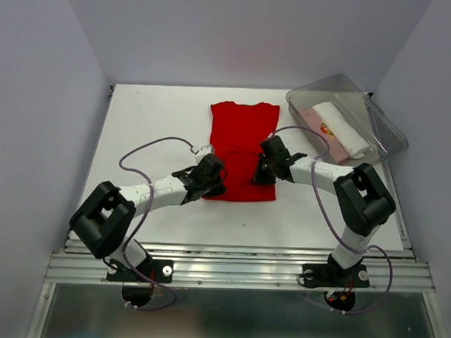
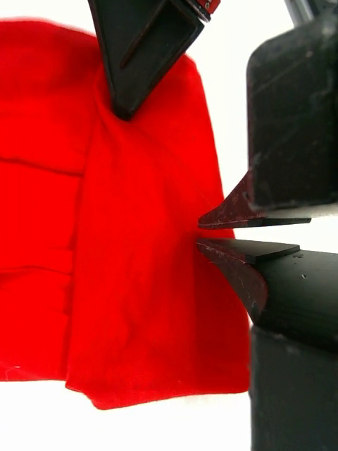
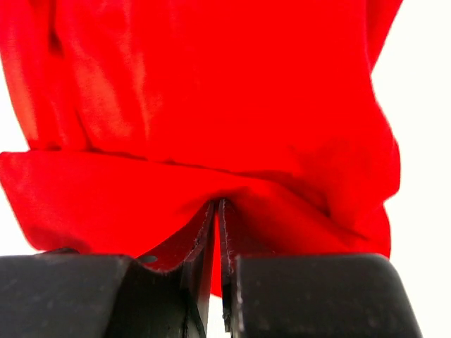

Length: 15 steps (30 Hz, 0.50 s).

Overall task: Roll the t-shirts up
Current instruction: Roll the T-shirt to the center of the board.

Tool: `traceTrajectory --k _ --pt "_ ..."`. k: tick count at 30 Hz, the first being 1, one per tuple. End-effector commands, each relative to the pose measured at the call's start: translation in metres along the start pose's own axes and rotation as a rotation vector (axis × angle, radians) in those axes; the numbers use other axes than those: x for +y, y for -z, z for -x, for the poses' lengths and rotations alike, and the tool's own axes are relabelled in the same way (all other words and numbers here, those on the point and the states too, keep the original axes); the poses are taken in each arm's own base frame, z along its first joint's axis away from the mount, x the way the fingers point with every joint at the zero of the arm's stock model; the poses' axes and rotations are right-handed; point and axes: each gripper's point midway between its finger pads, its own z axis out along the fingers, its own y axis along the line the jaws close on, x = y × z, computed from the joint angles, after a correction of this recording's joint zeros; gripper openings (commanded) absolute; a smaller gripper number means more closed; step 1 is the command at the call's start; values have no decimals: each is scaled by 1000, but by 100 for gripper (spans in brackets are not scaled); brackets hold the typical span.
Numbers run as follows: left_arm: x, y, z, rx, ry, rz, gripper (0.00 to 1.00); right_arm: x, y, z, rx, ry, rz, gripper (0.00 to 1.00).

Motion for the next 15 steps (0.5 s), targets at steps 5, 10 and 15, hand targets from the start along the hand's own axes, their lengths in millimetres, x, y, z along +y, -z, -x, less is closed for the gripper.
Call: traceTrajectory --k 5,10,15 --pt "-18 -8 15 -33 -12 -33 23 16 12 27 -91 25 11 12" --pt "-16 -7 22 -57 -21 -19 23 9 52 54 -213 39 -29 14" --pt "-1 -5 30 -78 -11 22 23 -17 69 58 -204 -19 -22 16"
